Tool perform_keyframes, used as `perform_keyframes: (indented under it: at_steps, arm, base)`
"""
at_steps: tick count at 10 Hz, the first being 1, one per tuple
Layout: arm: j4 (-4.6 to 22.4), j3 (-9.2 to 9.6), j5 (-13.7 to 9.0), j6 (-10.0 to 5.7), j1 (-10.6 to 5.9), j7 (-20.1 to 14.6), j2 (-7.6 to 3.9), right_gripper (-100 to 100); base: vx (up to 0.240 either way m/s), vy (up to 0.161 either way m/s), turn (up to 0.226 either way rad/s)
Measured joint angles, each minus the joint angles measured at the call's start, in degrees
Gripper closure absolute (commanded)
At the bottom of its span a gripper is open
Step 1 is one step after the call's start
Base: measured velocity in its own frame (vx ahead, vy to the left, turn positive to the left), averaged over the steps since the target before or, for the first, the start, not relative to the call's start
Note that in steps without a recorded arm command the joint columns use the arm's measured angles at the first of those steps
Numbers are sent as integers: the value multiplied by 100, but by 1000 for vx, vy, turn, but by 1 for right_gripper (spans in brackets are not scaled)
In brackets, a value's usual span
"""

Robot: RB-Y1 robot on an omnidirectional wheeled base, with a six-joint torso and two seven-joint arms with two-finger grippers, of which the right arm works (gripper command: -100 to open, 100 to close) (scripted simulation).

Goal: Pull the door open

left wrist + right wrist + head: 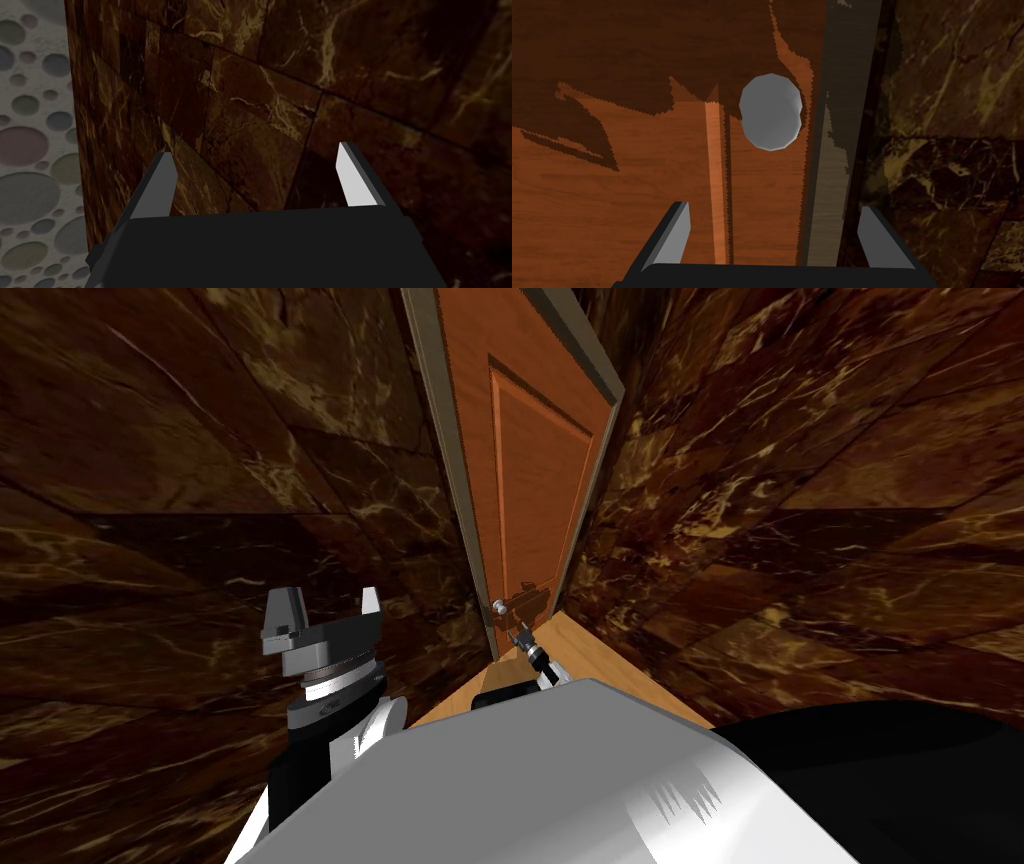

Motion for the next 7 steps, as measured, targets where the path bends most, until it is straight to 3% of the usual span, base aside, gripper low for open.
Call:
perform_keyframes:
  at_steps: [1,3,5,7]
  arm:
    - [16,-2,1,-11,-7,15,2,-100]
    - [36,-187,-9,1,-54,56,-94,-100]
    - [200,-441,-40,-16,-196,141,-163,-100]
    - [149,-689,-45,43,-213,186,-228,-100]
  base:
    - [-103,35,190]
    - [-188,31,249]
    - [-130,98,249]
    - [-59,100,235]
